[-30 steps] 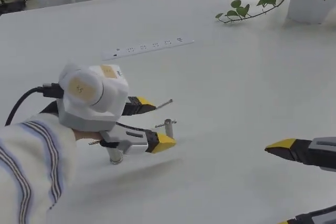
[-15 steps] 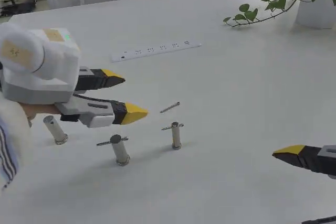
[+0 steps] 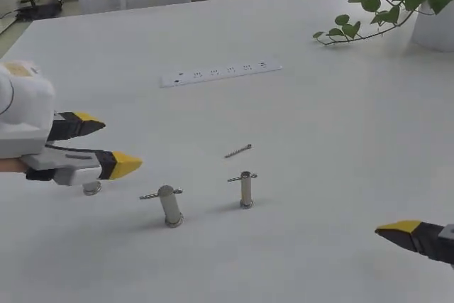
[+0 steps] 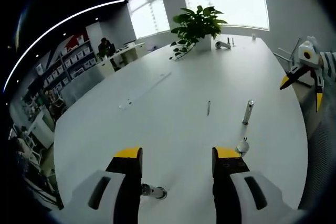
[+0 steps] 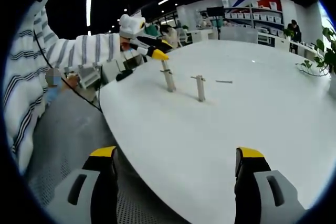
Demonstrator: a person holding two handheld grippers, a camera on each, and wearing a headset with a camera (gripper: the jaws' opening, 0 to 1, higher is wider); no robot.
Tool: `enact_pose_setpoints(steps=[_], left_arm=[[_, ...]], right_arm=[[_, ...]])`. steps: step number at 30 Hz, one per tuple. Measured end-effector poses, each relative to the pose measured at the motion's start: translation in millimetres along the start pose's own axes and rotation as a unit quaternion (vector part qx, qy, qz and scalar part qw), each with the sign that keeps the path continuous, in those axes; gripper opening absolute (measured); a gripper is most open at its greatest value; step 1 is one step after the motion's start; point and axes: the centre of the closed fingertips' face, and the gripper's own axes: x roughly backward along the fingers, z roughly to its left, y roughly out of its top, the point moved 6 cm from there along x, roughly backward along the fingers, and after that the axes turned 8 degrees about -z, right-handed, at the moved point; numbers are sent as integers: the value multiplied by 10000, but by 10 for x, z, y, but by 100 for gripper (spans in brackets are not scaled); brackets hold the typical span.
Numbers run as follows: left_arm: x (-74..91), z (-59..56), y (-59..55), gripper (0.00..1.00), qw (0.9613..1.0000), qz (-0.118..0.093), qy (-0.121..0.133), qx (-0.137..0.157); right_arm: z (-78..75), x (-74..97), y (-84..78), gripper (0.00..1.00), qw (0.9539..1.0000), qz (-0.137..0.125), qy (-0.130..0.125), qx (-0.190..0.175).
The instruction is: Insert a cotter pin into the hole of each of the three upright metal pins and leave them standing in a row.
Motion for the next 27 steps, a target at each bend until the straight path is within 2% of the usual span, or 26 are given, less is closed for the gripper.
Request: enact_pose_setpoints(steps=[1, 4, 6, 8, 10, 15, 19, 20, 21, 22, 27], left_arm=[[22, 68, -67, 52, 9997, 161, 185, 74], [64, 132, -208, 50, 9988, 396, 299, 2], [86, 160, -292, 50, 9984, 434, 354, 68], [108, 189, -374, 49, 9974, 462, 444, 314], [127, 212, -439, 48, 9966, 508, 516, 405], [131, 231, -562, 45, 9944, 549, 651, 628], [103, 229, -654, 41, 9932, 625, 651, 740], [98, 232, -671, 40, 9927, 668, 670, 748], [101, 247, -733, 40, 9922, 880, 688, 558], [96, 247, -761, 39, 9922, 960, 662, 443], [36, 209, -835, 35, 9926, 832, 634, 621]], right_arm=[[2, -3, 1, 93, 10000, 1, 3, -3], [7, -11, 5, 93, 10000, 18, 5, -7], [6, -16, 13, 93, 10000, 17, 1, -10], [-3, -17, 15, 93, 10000, 30, -16, -14], [-6, -20, 21, 93, 10000, 41, -24, -9], [-10, -26, 36, 93, 10000, 51, -51, -18], [-12, -25, 42, 93, 9999, 58, -75, -42], [-14, -23, 40, 93, 9999, 77, -84, -46], [-17, -21, 38, 93, 9999, 90, -89, -46], [-20, -18, 35, 93, 9999, 113, -93, -47], [-56, 6, 35, 93, 9997, 153, -160, -82]])
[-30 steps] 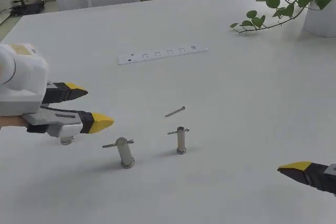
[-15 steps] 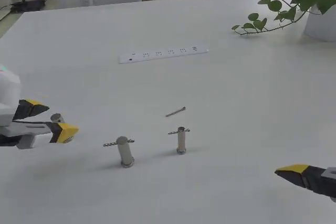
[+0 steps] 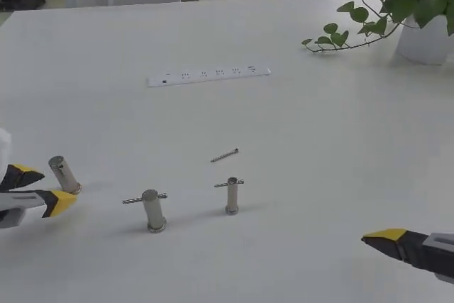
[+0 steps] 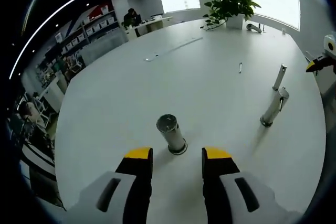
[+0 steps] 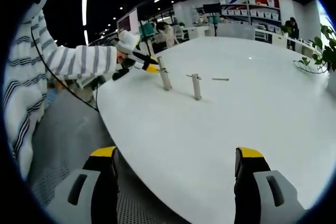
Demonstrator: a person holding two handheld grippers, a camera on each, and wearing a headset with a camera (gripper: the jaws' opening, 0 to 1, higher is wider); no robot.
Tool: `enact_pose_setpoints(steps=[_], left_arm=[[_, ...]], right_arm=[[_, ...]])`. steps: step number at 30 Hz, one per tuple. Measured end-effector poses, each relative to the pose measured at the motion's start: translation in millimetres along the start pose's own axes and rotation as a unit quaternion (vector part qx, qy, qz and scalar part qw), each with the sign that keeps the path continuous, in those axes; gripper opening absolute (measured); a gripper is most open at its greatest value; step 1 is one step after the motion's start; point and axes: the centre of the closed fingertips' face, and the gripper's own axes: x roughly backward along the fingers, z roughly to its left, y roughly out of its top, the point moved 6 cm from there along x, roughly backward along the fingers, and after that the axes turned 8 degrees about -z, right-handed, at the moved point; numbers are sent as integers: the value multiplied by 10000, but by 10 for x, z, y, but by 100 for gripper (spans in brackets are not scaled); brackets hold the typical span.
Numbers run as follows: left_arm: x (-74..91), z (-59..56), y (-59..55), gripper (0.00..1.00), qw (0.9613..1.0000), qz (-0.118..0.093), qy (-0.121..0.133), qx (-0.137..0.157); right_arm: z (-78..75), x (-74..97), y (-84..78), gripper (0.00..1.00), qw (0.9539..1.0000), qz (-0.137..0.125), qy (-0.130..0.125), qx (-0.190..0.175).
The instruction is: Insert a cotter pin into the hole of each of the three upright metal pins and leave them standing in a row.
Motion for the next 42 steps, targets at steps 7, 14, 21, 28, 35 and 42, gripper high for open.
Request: enact_pose_setpoints(steps=[7, 14, 21, 28, 35, 42], left_arm=[[-42, 22, 83, 26, 9825, -1126, 205, 1471], [-68, 24, 14, 17, 9889, -944, 122, 1143], [-92, 42, 46, 12, 9890, -1019, 114, 1067], [-113, 32, 66, 12, 9894, -966, 139, 1075], [-122, 17, 87, 11, 9894, -893, 351, 1087], [-88, -43, 105, 11, 9933, -704, 461, 789]], right_arm=[[-30, -4, -5, 92, 9999, -6, -80, -146], [-61, -34, -12, 92, 9997, 10, -108, -230], [-95, -30, 29, 91, 9997, 8, -128, -219], [-107, -20, 46, 91, 9997, 21, -145, -202], [-108, -5, 60, 91, 9996, -33, -165, -213], [-110, -8, 64, 91, 9997, -34, -130, -182]])
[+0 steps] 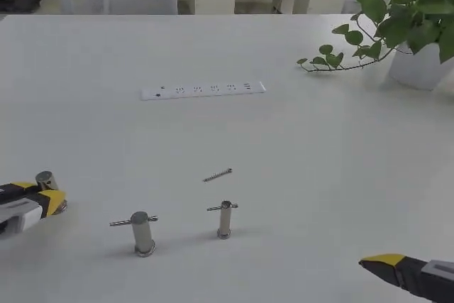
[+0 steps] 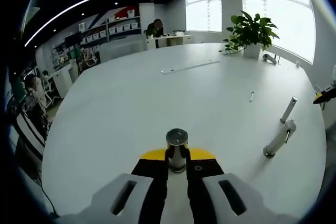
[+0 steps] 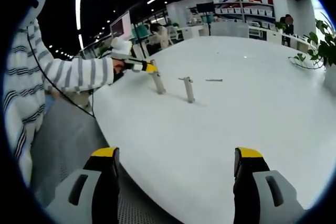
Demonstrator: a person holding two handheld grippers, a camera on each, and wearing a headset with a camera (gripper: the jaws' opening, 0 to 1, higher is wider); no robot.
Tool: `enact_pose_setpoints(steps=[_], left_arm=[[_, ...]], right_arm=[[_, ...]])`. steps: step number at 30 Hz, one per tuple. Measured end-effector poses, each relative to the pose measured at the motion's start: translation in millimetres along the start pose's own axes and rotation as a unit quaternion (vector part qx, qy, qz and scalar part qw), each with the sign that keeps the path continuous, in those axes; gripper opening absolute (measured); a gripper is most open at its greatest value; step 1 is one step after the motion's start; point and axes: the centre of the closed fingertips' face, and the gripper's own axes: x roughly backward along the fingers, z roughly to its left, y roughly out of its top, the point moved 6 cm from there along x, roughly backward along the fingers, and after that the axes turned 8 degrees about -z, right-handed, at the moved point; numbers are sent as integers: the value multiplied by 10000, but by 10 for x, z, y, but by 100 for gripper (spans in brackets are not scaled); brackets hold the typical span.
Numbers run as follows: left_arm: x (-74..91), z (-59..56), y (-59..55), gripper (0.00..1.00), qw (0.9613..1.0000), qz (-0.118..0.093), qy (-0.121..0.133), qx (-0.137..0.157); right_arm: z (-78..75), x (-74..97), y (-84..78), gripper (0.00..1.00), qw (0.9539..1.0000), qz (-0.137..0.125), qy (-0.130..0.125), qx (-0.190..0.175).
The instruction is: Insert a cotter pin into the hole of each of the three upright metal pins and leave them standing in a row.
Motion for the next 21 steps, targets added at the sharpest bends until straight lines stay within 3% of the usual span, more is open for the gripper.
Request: enact_pose_setpoints(steps=[1, 6, 9, 12, 21], left_arm=[[23, -26, 7, 10, 9999, 5, 5, -106], [135, -65, 40, 10, 9994, -47, -57, 351], [242, -84, 89, 10, 9996, -57, -36, 272], [335, -89, 133, 10, 9992, -102, 3, 385], [694, -169, 214, 11, 9990, -44, 336, 292]], right_arm=[[1, 0, 7, 91, 10000, -8, 10, 21], [-13, -1, 17, 91, 9999, -16, 51, 88], [-10, -22, 20, 91, 9999, -49, 98, 117], [-1, -55, 18, 91, 9998, -85, 164, 119], [-3, -97, 39, 91, 9991, -193, 295, 230]])
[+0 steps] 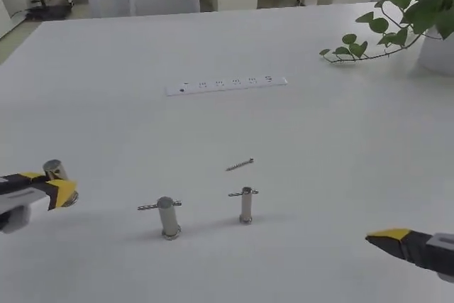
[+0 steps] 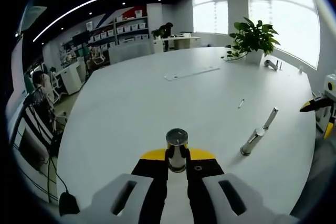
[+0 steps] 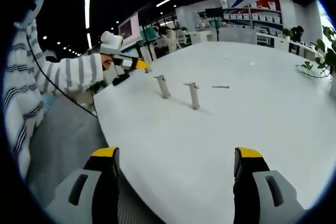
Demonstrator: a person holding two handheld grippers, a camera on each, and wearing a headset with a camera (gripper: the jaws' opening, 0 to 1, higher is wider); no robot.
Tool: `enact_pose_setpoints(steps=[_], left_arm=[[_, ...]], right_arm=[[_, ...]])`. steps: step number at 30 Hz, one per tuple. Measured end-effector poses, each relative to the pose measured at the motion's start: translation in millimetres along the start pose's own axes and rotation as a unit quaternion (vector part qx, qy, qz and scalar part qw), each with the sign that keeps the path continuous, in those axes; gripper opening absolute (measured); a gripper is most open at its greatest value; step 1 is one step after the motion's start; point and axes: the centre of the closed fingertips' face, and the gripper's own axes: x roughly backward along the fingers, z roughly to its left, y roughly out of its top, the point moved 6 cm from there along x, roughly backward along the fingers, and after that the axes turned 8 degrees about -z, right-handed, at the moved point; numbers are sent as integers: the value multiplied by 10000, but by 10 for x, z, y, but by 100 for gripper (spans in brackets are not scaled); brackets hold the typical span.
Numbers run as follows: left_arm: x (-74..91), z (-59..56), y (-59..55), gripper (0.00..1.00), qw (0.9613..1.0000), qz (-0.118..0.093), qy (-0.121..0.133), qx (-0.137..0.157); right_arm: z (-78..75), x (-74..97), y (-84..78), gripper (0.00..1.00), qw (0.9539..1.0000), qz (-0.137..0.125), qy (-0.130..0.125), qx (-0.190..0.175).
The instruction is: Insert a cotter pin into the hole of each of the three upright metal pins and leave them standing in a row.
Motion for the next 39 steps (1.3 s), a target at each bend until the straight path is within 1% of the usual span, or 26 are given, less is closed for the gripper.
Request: enact_pose_setpoints(steps=[2, 4, 5, 6, 7, 10, 13, 14, 17, 21, 26, 27, 28, 29, 32, 36, 39], left_arm=[[51, -17, -1, 11, 10000, 21, 51, 6], [109, -60, -17, 11, 9999, 72, 78, 0], [140, -88, -35, 11, 9999, 103, 87, -96], [155, -106, -45, 11, 9999, 118, 100, -69], [176, -128, -66, 11, 9998, 155, 128, 26], [211, -191, -93, 11, 9997, 184, 170, -13], [254, -260, -96, 11, 9996, 154, 222, 14], [266, -285, -95, 11, 9996, 134, 255, 73], [281, -367, -107, 11, 9993, 111, 319, 129], [274, -487, -161, 11, 9991, 154, 318, 227], [273, -620, -208, 11, 9992, 181, 265, 238], [262, -645, -229, 11, 9992, 165, 216, 276], [258, -665, -241, 11, 9989, 170, 192, 387], [257, -684, -252, 11, 9989, 171, 199, 398], [266, -744, -263, 11, 9993, 227, 181, 245], [287, -815, -267, 11, 9993, 229, 103, 267], [307, -875, -292, 11, 9994, 285, 53, 169]], right_arm=[[-4, -3, -1, 91, 10000, -16, 23, 9], [-3, -10, 1, 91, 10000, -32, 60, 24], [-1, -12, 4, 91, 10000, -40, 78, 41], [-1, -14, 8, 91, 9999, -53, 87, 50], [0, -15, 15, 91, 9999, -81, 99, 51], [6, -5, 18, 91, 9998, -125, 159, 71], [13, 3, -4, 91, 9997, -86, 215, 103], [16, 6, -15, 91, 9996, -65, 242, 109], [17, 6, -42, 91, 9995, -18, 298, 129], [12, -14, -60, 91, 9992, 37, 367, 145], [6, -27, -41, 91, 9989, 54, 434, 192], [-3, -30, -37, 91, 9988, 59, 440, 212], [-10, -33, -34, 91, 9988, 64, 443, 219], [-15, -37, -27, 91, 9987, 64, 447, 233], [-24, -40, -9, 91, 9987, 31, 440, 253], [-12, -43, -8, 90, 9986, 11, 457, 258], [-1, -45, -21, 90, 9986, 4, 453, 257]])
